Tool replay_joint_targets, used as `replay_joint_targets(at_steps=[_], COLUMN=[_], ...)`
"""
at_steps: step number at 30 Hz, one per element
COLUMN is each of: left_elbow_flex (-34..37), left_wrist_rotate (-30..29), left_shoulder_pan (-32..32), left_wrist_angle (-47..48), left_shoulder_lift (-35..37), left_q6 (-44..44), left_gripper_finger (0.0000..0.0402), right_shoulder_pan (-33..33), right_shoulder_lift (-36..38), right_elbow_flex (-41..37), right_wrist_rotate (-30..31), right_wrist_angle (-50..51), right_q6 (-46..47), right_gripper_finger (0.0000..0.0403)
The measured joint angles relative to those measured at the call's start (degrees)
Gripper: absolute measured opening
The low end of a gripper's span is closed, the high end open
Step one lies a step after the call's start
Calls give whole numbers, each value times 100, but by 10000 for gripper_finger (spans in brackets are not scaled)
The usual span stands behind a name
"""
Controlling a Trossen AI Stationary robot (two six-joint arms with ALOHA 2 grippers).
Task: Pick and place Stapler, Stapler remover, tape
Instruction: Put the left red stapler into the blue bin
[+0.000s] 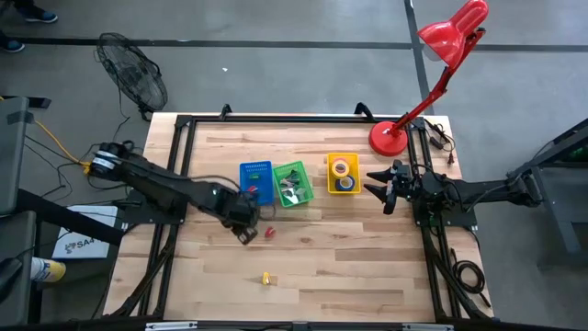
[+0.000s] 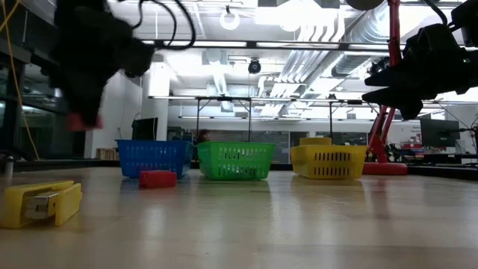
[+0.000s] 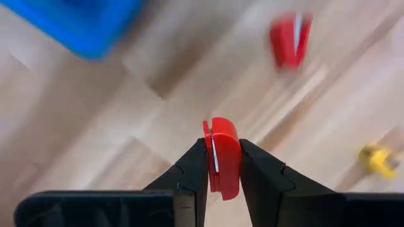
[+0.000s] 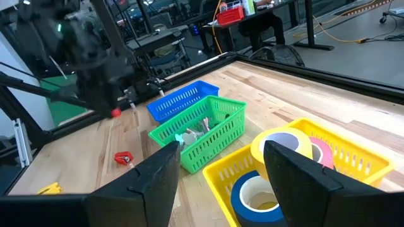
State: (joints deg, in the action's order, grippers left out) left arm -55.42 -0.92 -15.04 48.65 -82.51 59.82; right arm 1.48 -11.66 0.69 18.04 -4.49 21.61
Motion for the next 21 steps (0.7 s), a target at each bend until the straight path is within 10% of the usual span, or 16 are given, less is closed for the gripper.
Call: replay_joint_targets(at_steps=[21], left_elbow_flex=[-340], left_wrist_rotate=[-95], left_shoulder_pan=[2371], left_wrist_angle=[-607], left_shoulder_lift=[348], left_q6=[-3728], left_gripper_finger=[77], right_shoulder_pan=[1], right_shoulder_lift=[0], right_elbow_flex=[0], right_wrist_rotate=[0], right_wrist_angle=[13], right_q6=[0], right_gripper_finger=[220])
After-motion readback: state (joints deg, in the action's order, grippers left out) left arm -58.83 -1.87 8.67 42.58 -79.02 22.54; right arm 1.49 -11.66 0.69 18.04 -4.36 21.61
